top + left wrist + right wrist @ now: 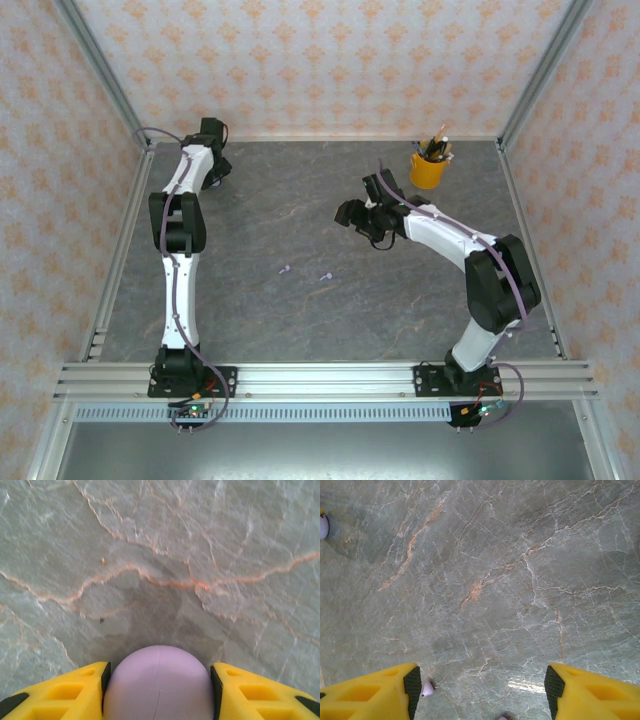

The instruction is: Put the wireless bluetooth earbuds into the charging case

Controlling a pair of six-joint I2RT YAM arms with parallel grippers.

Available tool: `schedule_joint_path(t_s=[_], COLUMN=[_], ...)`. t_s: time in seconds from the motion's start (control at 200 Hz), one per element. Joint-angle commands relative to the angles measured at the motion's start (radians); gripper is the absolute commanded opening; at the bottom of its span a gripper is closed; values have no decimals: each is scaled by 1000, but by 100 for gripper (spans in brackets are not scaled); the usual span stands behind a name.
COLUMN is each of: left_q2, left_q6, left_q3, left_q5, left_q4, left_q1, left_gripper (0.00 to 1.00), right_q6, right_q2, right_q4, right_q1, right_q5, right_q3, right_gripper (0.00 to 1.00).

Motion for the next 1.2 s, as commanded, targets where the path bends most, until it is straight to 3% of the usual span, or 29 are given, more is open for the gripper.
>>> schedule_joint_path(t_s=[0.0,0.676,1.001,1.196], left_q2=[-95,-576,-562,-550], left_q6=[40,-49,38,93], left_q3=[-75,-768,-670,-702], left_q5=[8,64,-11,9], left_q4=[7,368,299,327], left_q1=[-51,-364,-361,-345], left_gripper=[33,35,67,77], right_q6=[8,11,19,9], right_q2=[-38,-70,-106,-106], right_q4=[-2,3,7,7], right_q1=[5,4,4,4], right_q5=[22,80,94,89], right_q3=[-15,-76,-131,-143], right_gripper=[68,67,67,67])
